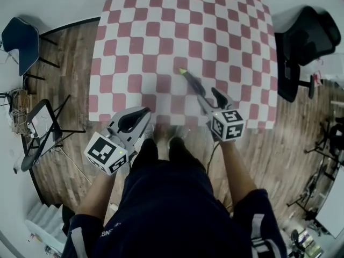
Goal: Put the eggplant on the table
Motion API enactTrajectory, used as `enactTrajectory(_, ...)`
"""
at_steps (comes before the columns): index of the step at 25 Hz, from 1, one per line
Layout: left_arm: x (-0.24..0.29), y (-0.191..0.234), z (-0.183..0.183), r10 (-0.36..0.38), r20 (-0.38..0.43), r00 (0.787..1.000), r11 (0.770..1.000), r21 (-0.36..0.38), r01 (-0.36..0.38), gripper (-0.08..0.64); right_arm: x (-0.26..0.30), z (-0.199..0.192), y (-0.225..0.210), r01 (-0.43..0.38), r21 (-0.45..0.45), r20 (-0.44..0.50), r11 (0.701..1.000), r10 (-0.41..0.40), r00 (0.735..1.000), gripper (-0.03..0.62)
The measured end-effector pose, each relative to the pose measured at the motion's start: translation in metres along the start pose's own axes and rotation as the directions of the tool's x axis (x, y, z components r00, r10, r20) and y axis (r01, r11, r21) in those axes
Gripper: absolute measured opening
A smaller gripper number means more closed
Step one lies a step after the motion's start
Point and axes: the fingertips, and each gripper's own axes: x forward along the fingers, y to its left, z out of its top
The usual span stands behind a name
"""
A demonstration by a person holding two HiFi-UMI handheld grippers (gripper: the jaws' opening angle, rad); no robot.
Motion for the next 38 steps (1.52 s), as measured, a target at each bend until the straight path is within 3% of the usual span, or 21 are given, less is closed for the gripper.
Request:
enactTrajectory(8, -0.013, -0.010, 0.024, -0.048, 0.048, 0.998, 0.997, 0.056, 0.045, 0.035, -0.052, 0.041, 0.043, -0.068, -0.022, 0.120, 0.997, 0.070, 0.990, 0.090)
enactTrajectory(11, -0.017, -0.013, 0.033, -0.066, 0.061, 0.996, 0.995, 0.081, 0.061, 0.035, -0.069, 0.053, 0.053, -0.074, -0.025, 0.161, 0.997, 0.077, 0.984, 0.057)
enactTrajectory(17, -0.019, -0.018, 0.047, -0.103, 0.077, 0.992, 0.989, 0.119, 0.093, 0.035, -0.095, 0.080, 0.078, -0.085, -0.072, 0.235, 0.994, 0.100, 0.967, 0.032)
enactTrajectory(24, -0.018, -0.023, 0.052, -0.129, 0.078, 0.989, 0.984, 0.138, 0.117, 0.034, -0.120, 0.105, 0.093, -0.110, -0.043, 0.322, 0.993, 0.118, 0.939, 0.025)
enactTrajectory(38, -0.007, -0.027, 0.060, -0.159, 0.075, 0.984, 0.977, 0.152, 0.146, 0.035, -0.130, 0.111, 0.095, -0.115, -0.023, 0.345, 0.993, 0.116, 0.931, 0.017)
